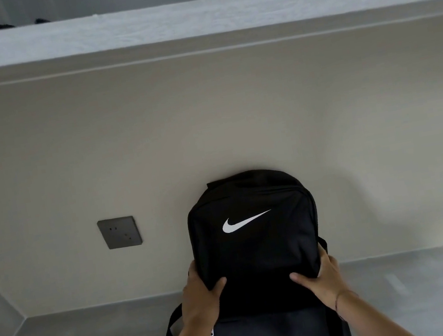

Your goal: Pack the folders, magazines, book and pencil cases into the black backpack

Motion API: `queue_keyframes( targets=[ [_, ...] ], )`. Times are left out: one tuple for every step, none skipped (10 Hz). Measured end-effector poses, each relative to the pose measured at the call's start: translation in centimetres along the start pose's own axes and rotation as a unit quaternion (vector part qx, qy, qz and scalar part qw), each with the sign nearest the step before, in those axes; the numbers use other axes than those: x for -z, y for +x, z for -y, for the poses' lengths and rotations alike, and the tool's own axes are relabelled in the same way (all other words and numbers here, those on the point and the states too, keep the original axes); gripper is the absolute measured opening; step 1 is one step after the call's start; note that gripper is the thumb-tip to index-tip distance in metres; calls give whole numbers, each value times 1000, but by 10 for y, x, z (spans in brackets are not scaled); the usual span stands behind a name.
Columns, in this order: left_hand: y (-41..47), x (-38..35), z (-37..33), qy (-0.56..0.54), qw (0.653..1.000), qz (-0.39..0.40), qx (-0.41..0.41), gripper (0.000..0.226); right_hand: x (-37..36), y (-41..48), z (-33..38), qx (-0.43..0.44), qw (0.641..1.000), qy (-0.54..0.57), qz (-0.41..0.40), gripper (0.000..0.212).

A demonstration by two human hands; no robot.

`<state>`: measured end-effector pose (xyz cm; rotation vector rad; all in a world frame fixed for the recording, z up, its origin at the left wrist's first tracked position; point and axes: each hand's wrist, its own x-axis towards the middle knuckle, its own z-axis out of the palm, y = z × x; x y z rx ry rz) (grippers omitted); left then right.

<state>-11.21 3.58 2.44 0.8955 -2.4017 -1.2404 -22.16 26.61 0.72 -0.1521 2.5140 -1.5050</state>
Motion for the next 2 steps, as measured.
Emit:
queue_keyframes(
  targets=[
    [-14, 7, 3, 36, 999, -31, -11, 96, 6, -19, 3, 17, 999, -36, -37, 102],
    [-40, 14, 13, 24, 997, -65, -24, 104, 15, -46, 9, 45, 993, -67, -81, 95]
  ],
)
